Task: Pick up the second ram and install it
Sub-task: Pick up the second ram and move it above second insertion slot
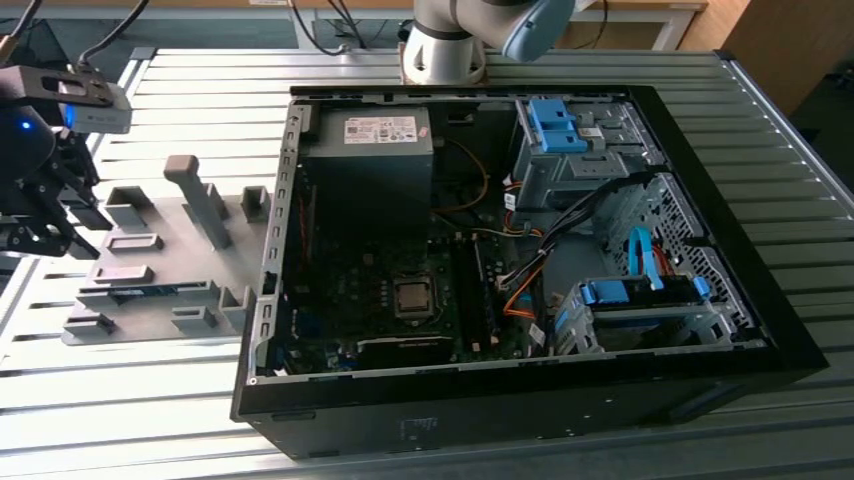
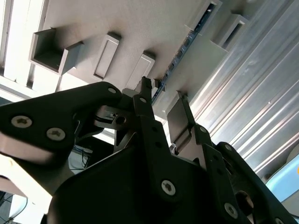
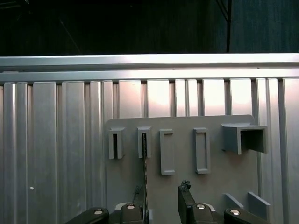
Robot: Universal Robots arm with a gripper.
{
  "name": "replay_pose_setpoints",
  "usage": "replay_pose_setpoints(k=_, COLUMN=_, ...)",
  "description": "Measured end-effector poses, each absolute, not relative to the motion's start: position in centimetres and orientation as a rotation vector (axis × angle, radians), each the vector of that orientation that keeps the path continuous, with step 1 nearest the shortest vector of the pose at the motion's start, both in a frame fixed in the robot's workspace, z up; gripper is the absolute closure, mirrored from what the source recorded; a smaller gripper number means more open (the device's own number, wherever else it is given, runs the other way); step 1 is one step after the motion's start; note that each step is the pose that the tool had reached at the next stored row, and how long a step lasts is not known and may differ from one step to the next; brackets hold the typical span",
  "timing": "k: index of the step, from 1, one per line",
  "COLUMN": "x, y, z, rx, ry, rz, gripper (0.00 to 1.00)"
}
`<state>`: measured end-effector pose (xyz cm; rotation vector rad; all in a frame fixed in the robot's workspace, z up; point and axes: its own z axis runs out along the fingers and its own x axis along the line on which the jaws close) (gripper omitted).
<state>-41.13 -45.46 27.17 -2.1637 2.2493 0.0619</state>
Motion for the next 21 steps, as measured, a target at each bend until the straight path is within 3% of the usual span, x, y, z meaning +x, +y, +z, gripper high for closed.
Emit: replay_pose_setpoints(k=21, x=-41.1, y=-46.1, z=25.8, rx=-2.164, ry=2.249, rz=0.062, gripper=0.58)
